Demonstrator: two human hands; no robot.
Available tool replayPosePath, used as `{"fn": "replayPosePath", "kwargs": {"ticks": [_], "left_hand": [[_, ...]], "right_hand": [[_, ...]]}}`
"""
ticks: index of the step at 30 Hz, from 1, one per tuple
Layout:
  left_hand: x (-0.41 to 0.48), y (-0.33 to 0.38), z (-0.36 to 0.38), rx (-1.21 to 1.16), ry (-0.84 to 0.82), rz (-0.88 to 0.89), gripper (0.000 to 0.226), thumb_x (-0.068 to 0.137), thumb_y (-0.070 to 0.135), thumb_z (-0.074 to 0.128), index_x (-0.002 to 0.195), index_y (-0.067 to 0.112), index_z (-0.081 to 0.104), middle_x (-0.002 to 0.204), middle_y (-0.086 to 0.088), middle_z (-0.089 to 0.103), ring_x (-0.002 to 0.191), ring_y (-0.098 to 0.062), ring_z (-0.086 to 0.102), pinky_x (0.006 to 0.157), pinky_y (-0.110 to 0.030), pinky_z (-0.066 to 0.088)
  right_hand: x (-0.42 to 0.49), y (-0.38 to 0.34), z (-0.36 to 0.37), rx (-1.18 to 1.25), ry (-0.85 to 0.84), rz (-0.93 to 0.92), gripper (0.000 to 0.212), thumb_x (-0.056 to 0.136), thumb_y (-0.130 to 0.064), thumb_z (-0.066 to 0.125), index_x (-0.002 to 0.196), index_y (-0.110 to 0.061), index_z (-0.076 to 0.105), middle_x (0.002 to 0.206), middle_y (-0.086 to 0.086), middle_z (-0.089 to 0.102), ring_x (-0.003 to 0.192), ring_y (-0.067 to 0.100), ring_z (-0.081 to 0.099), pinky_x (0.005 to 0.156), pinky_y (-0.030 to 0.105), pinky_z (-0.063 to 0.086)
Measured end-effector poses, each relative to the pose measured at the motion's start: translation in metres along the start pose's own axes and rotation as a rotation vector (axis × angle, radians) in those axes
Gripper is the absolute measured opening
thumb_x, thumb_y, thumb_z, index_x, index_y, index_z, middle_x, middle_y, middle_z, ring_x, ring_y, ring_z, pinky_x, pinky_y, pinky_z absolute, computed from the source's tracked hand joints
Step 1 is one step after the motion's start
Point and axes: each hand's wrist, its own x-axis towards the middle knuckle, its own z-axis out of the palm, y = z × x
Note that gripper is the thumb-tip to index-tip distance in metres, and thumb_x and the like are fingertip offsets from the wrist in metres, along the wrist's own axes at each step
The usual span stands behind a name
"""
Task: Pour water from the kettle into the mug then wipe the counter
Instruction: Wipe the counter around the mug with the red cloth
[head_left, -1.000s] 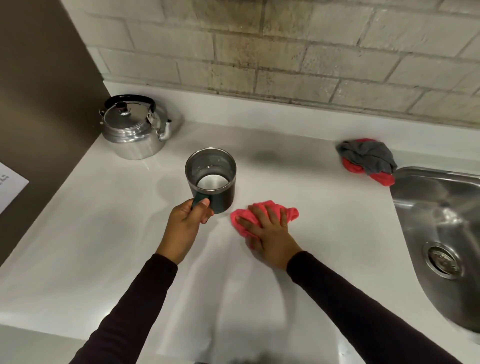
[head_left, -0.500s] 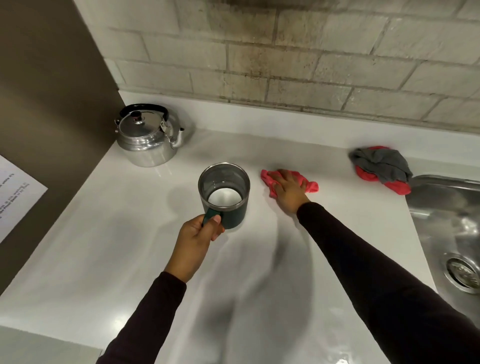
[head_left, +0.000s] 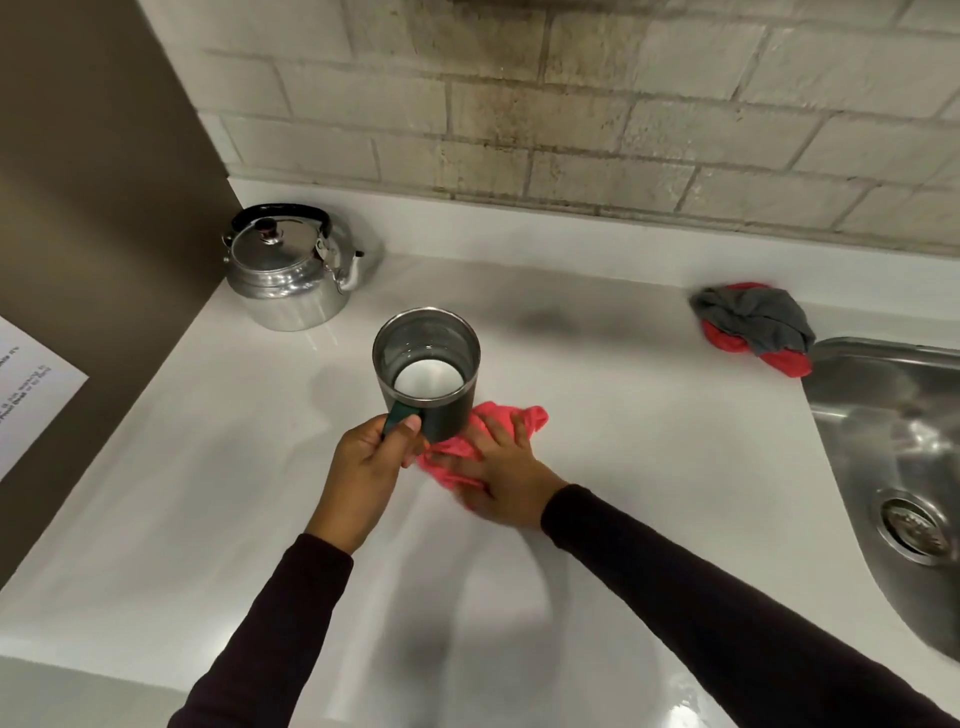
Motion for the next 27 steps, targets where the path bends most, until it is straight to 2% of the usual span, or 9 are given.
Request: {"fn": "replayPosePath", "kwargs": {"ticks": [2,6,9,12,15,18,22,25,27], "left_hand": [[-0.001,-0.001,0.004,0.003,-0.01,0.003,0.036,0.082,0.034,0.048,0.049,0.024,0.038,0.049,0.009,0.05,0.054,-0.002,0.049,0.065,-0.024,0.038],[-0.004,-0.007,0.017,-0.009,-0.05,-0.01,0.037,0.083,0.033,0.048,0.05,0.02,0.037,0.051,0.008,0.048,0.054,0.001,0.051,0.068,-0.025,0.039],[-0.006,-0.017,0.03,0.022,-0.061,-0.012,0.042,0.092,0.025,0.049,0.052,0.019,0.037,0.051,0.009,0.05,0.054,0.002,0.05,0.067,-0.023,0.039],[-0.008,-0.024,0.05,0.025,-0.102,-0.014,0.043,0.096,0.019,0.046,0.054,0.017,0.037,0.049,0.012,0.05,0.059,-0.005,0.049,0.068,-0.022,0.038],[-0.008,-0.028,0.068,-0.004,-0.137,-0.032,0.039,0.093,0.023,0.048,0.056,0.015,0.037,0.048,0.014,0.05,0.057,-0.004,0.046,0.068,-0.025,0.038],[-0.005,-0.031,0.086,-0.027,-0.175,-0.035,0.038,0.09,0.027,0.048,0.056,0.014,0.037,0.048,0.014,0.049,0.053,-0.001,0.044,0.067,-0.026,0.037],[0.002,-0.036,0.104,-0.008,-0.162,-0.034,0.043,0.095,0.016,0.046,0.053,0.018,0.038,0.046,0.014,0.051,0.05,0.002,0.046,0.06,-0.013,0.038],[0.007,-0.037,0.113,-0.004,-0.151,-0.037,0.043,0.095,0.014,0.047,0.053,0.017,0.039,0.052,0.009,0.049,0.049,0.003,0.047,0.054,-0.002,0.037],[0.01,-0.036,0.117,0.001,-0.15,-0.04,0.043,0.095,0.013,0.047,0.053,0.016,0.039,0.055,0.002,0.047,0.049,0.003,0.047,0.054,-0.002,0.037]], "right_hand": [[-0.027,0.0,-0.002,-0.017,-0.015,-0.01,0.046,0.089,-0.045,0.042,0.135,-0.049,0.042,0.141,0.002,0.046,0.132,0.037,0.032,0.107,0.058,0.019],[-0.075,0.011,-0.011,0.067,-0.014,0.076,0.045,0.085,-0.032,0.054,0.129,-0.04,0.054,0.143,0.006,0.046,0.134,0.037,0.033,0.107,0.056,0.02],[-0.106,0.027,-0.02,0.095,0.011,0.179,0.045,0.084,-0.023,0.055,0.128,-0.029,0.058,0.139,0.01,0.051,0.132,0.035,0.034,0.105,0.056,0.023],[-0.129,0.046,-0.029,0.038,0.045,0.383,0.052,0.079,-0.013,0.056,0.13,-0.02,0.056,0.133,0.013,0.054,0.126,0.037,0.04,0.102,0.057,0.032],[-0.136,0.056,-0.032,0.033,0.087,0.578,0.057,0.081,-0.009,0.053,0.136,-0.019,0.048,0.136,0.011,0.047,0.126,0.038,0.037,0.108,0.051,0.023],[-0.131,0.055,-0.034,0.176,0.176,0.721,0.053,0.088,-0.012,0.048,0.14,-0.02,0.041,0.14,0.008,0.04,0.13,0.031,0.033,0.113,0.044,0.02],[-0.127,0.047,-0.048,0.376,0.366,0.827,0.049,0.092,-0.011,0.041,0.14,-0.021,0.041,0.139,0.007,0.042,0.121,0.029,0.043,0.109,0.043,0.03],[-0.13,0.039,-0.055,0.405,0.408,0.825,0.05,0.092,-0.01,0.041,0.14,-0.023,0.041,0.139,0.005,0.042,0.118,0.028,0.044,0.107,0.042,0.031],[-0.132,0.033,-0.056,0.416,0.423,0.798,0.05,0.092,-0.009,0.041,0.14,-0.023,0.041,0.138,0.005,0.043,0.12,0.026,0.044,0.108,0.038,0.031]]}}
